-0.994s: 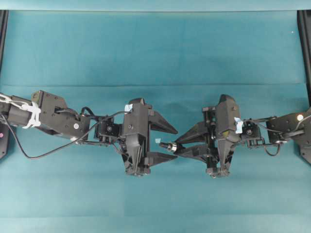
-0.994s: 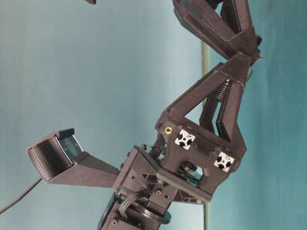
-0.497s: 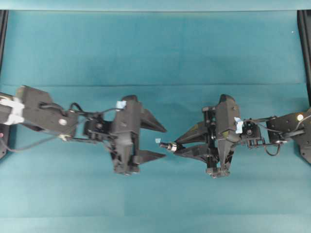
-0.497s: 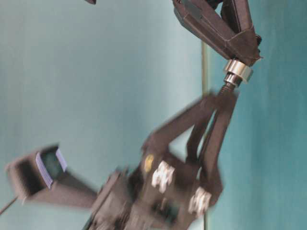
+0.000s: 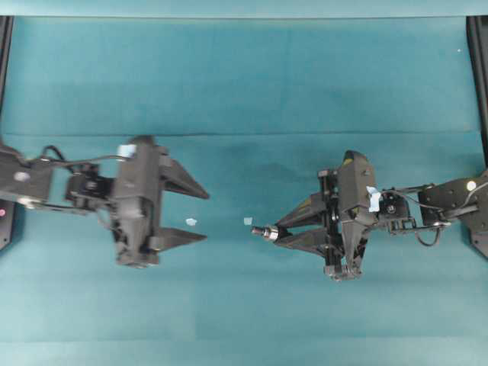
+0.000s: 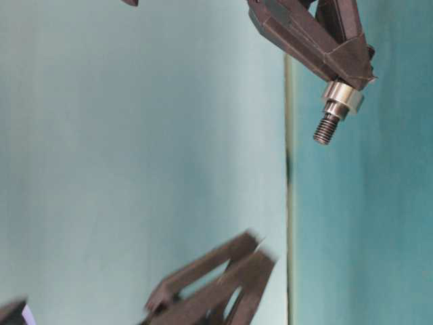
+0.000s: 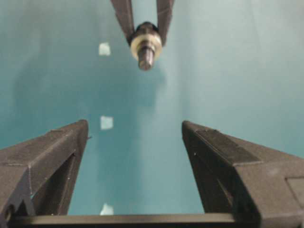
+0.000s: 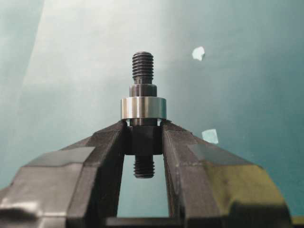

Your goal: Insert the washer onto the shaft with both hands.

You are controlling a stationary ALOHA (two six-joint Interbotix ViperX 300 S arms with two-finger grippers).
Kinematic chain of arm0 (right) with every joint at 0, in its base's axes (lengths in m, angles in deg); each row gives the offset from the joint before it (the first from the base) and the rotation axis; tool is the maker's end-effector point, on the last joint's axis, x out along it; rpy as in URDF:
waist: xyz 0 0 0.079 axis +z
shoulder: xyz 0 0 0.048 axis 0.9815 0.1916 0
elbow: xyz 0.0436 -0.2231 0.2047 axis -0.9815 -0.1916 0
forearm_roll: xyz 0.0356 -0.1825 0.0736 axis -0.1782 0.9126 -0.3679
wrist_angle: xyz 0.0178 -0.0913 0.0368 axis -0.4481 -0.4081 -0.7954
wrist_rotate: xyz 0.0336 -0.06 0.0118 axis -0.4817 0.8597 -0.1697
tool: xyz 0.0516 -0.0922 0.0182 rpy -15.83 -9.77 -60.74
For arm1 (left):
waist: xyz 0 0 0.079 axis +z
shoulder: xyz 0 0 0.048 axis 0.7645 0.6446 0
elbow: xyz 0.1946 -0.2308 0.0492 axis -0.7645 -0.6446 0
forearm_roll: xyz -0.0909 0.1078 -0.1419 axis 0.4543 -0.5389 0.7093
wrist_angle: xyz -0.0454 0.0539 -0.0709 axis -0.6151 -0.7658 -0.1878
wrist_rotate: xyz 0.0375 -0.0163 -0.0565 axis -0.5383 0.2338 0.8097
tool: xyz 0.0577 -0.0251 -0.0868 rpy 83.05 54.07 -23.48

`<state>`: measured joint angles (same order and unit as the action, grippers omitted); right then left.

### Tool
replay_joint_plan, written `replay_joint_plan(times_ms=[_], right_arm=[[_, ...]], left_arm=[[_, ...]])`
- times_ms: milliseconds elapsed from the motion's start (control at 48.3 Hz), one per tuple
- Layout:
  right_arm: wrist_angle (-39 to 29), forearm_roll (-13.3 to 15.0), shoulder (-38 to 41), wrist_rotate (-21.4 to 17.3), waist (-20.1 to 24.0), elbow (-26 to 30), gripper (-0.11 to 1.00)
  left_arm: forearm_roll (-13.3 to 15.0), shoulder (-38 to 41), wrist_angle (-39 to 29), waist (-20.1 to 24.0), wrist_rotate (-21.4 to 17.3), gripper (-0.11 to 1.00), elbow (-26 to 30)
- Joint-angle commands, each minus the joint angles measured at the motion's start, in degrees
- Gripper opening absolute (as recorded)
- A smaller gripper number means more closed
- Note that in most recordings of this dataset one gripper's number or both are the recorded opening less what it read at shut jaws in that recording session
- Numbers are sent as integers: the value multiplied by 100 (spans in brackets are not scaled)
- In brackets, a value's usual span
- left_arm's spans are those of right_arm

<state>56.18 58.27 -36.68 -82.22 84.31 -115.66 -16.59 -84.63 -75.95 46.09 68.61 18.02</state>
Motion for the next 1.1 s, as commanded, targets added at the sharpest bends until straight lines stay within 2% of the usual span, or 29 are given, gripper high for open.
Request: replay_joint_plan(times_ms=[0, 186, 1077], right_arm=[[35, 0, -53, -18, 18, 62, 0], [35, -9, -53, -18, 18, 70, 0], [-62, 0, -53, -9, 18, 88, 0]], left_arm=[[-9, -272, 0, -18, -9, 85, -44], [-9, -492, 0, -18, 0, 85, -158], [0, -483, 0, -18, 0, 85, -158]])
